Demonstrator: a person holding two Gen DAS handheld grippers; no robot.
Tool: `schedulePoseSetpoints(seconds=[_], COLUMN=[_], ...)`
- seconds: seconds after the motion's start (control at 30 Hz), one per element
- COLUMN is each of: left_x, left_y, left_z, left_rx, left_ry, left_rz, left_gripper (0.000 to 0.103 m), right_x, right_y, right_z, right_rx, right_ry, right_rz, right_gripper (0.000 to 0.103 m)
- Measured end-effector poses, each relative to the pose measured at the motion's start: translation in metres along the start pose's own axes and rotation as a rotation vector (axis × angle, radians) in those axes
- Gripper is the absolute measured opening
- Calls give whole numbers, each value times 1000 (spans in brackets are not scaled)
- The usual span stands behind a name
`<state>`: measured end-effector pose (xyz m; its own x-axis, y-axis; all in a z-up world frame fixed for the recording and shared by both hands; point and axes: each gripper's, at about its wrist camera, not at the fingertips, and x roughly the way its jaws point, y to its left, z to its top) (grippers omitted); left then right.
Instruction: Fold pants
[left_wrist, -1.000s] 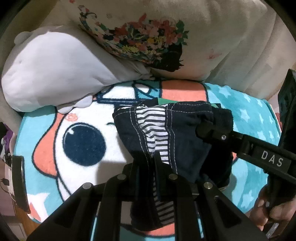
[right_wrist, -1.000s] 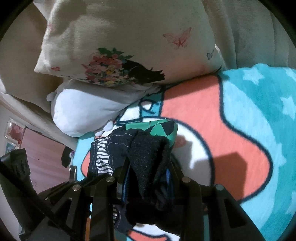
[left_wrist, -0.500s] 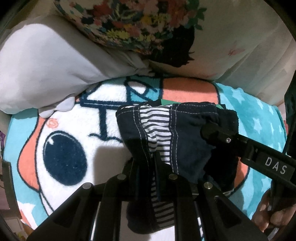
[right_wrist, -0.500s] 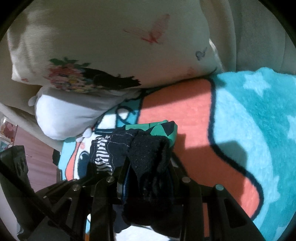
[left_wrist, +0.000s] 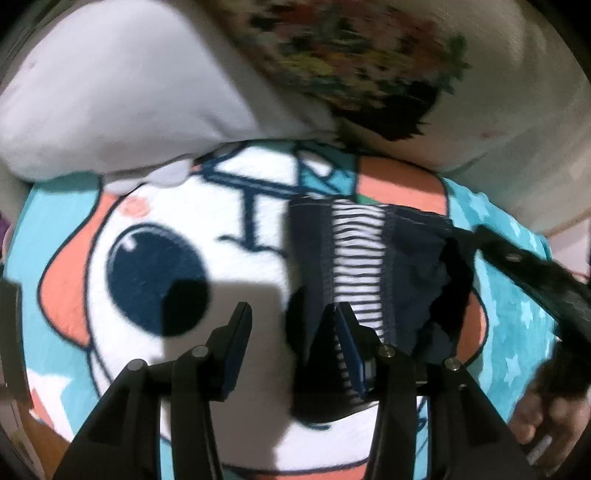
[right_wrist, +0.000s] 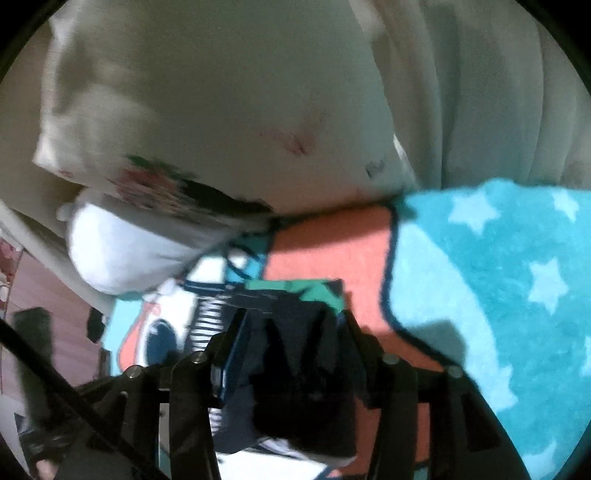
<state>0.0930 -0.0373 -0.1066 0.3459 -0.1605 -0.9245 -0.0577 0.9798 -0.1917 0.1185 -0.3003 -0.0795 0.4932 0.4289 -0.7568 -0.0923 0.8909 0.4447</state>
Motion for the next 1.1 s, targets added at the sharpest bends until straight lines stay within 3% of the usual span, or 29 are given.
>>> schedulePoseSetpoints(seconds=[0.17,0.2,0.33,0.43,0.57,0.73,0.87,1.1], left_x=[-6,-7,-15,-21,-28,-46,-64,-86], left_y=[15,17,20,22,23,17,11,4], left_z=[-6,-7,-12,-16,-19,-22,-27,-40], left_rx=[-23,-23,-4,17,33,83,134,226], left_ry=[-6,-7,-23,-37,-40,-93,-142,-202], left_rz=[23,21,19,24,17,17,9,5], left_gripper=[46,46,47,52,54,60,64,67], right_x=[6,11,34,31,8,-24,-45,-63], right_y=[27,27,8,6,15,28,36,42], right_z=[-11,-15,-28,-30,-29,-42,-56,-79], right_rx=[-42,-35,21,-2,-8,0,12,60], right_ry=[60,79,144,123,51,-27,-74,-103], right_rz=[179,179,27,-54,-85,-120,-168,-213], right_gripper=[53,53,50,51,57,60,68,70])
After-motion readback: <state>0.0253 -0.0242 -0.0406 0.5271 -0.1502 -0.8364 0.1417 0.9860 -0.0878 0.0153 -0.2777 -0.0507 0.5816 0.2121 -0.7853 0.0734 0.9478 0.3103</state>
